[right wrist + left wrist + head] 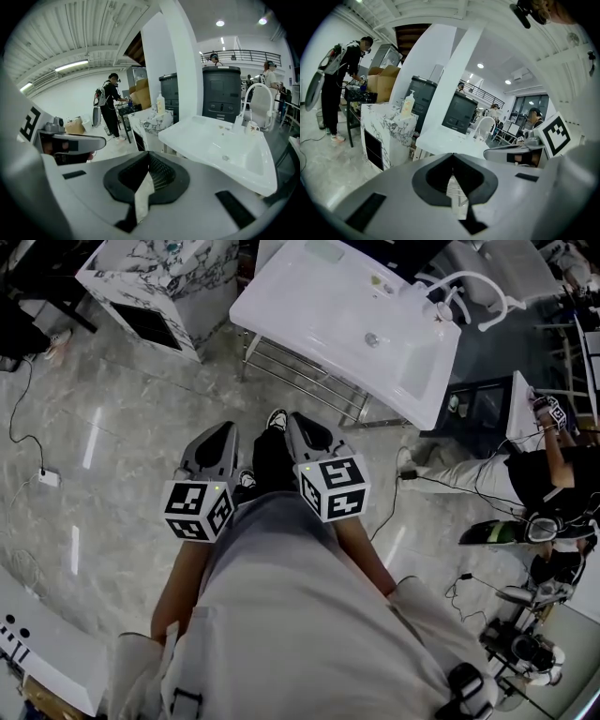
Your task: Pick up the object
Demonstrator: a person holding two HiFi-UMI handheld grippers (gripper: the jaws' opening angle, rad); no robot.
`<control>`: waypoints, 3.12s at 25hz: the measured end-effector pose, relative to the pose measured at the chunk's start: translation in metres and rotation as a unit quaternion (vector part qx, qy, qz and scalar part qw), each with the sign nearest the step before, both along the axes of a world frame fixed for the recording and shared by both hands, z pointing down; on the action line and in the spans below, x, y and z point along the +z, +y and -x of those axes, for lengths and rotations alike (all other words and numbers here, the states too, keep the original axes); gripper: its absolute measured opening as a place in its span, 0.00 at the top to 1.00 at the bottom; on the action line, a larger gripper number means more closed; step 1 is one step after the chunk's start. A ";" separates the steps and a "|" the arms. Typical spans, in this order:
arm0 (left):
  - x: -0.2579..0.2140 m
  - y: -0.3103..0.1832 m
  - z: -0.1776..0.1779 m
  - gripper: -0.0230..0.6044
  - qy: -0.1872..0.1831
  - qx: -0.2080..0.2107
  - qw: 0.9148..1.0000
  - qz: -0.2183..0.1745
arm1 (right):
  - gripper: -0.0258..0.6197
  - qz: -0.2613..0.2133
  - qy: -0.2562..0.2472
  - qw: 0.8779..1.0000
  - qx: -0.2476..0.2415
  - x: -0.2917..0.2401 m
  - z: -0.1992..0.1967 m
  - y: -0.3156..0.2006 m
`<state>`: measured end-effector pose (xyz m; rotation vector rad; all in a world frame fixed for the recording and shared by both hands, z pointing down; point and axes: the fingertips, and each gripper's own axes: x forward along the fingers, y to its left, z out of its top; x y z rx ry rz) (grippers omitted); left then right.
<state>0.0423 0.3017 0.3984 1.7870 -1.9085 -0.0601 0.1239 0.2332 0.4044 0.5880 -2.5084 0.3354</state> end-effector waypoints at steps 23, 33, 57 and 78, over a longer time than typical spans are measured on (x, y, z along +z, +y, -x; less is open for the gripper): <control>0.000 -0.153 0.043 0.96 -0.007 0.003 1.000 0.024 | 0.95 0.023 -0.034 0.999 0.020 -0.004 0.035 -0.161; -0.005 -0.232 0.052 0.96 -0.039 0.016 0.998 0.041 | 0.95 0.032 -0.054 0.998 0.014 0.000 0.045 -0.235; -0.010 -0.346 0.104 0.96 -0.022 0.065 0.997 0.035 | 0.95 -0.041 -0.027 0.998 0.033 -0.035 0.094 -0.360; -0.021 -0.389 0.162 0.96 -0.010 0.196 0.980 -0.007 | 0.94 -0.094 0.041 0.991 0.086 -0.034 0.162 -0.388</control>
